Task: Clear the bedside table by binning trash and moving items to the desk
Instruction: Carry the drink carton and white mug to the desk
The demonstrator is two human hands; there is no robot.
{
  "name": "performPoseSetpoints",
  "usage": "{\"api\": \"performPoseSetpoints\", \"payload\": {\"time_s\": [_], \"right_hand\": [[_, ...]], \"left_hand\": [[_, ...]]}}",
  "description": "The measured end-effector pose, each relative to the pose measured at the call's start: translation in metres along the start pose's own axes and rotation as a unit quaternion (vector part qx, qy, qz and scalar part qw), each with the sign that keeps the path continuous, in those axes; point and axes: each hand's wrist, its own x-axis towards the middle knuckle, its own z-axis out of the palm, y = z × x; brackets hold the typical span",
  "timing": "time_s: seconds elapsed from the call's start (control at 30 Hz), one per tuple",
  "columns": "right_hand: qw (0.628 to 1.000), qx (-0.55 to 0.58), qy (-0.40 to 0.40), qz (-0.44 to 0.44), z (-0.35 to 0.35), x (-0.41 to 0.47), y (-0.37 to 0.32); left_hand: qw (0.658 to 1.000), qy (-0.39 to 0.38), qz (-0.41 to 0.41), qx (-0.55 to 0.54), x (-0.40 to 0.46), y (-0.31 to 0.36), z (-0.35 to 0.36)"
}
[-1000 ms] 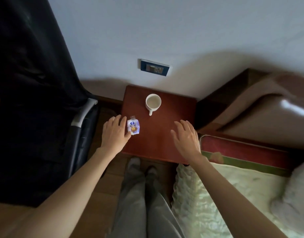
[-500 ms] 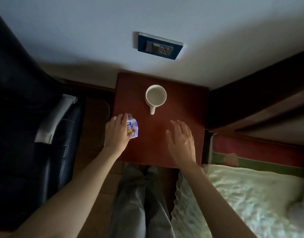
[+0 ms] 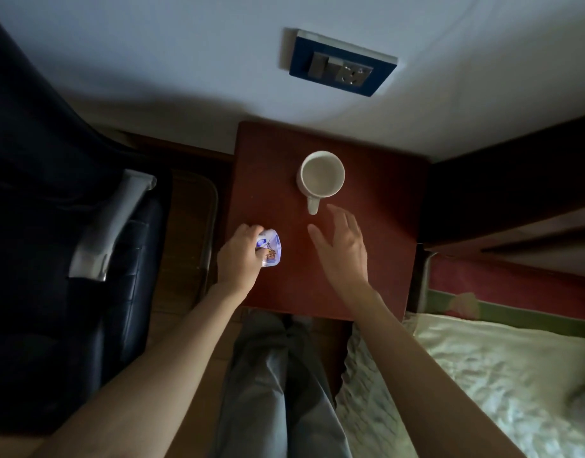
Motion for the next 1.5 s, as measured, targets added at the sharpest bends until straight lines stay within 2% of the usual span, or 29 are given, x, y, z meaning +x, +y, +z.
{"api": "performPoseSetpoints", "payload": {"time_s": [0.1, 0.23, 0.4, 0.63, 0.8, 0.93, 1.1, 1.23, 1.5], "right_hand": [[0.998, 0.039, 0.026, 0.046, 0.011, 0.008, -0.007], [0.994, 0.022, 0.065, 0.088, 0.024, 0.015, -0.018], [0.975, 0.081, 0.063, 0.195, 0.026, 0.029, -0.021], [0.966, 0.129, 0.118, 0.188, -0.001, 0.031, -0.035], [0.976, 0.108, 0.067, 0.176, -0.040, -0.001, -0.041], [0.986, 0.121, 0.037, 0.105, -0.083, -0.048, -0.050], [0.990, 0.130, 0.050, 0.019, -0.142, -0.092, -0.077], [0.989, 0.126, 0.052, -0.058, -0.177, -0.116, -0.107], [0.955, 0.130, 0.018, -0.268, -0.213, -0.179, -0.186]], "left_hand": [[0.999, 0.024, 0.015, -0.028, -0.011, -0.003, -0.006], [0.994, 0.061, -0.009, -0.090, -0.025, -0.003, -0.016], [0.984, 0.112, -0.035, -0.137, -0.034, -0.003, -0.034], [0.973, 0.162, -0.042, -0.158, -0.046, 0.002, -0.063], [0.962, 0.189, -0.036, -0.192, -0.071, 0.017, -0.095], [0.939, 0.238, -0.042, -0.243, -0.105, 0.027, -0.130], [0.901, 0.313, -0.058, -0.294, -0.177, 0.043, -0.180], [0.884, 0.362, -0.053, -0.290, -0.242, 0.049, -0.208], [0.845, 0.458, -0.082, -0.263, -0.362, 0.046, -0.260]]}}
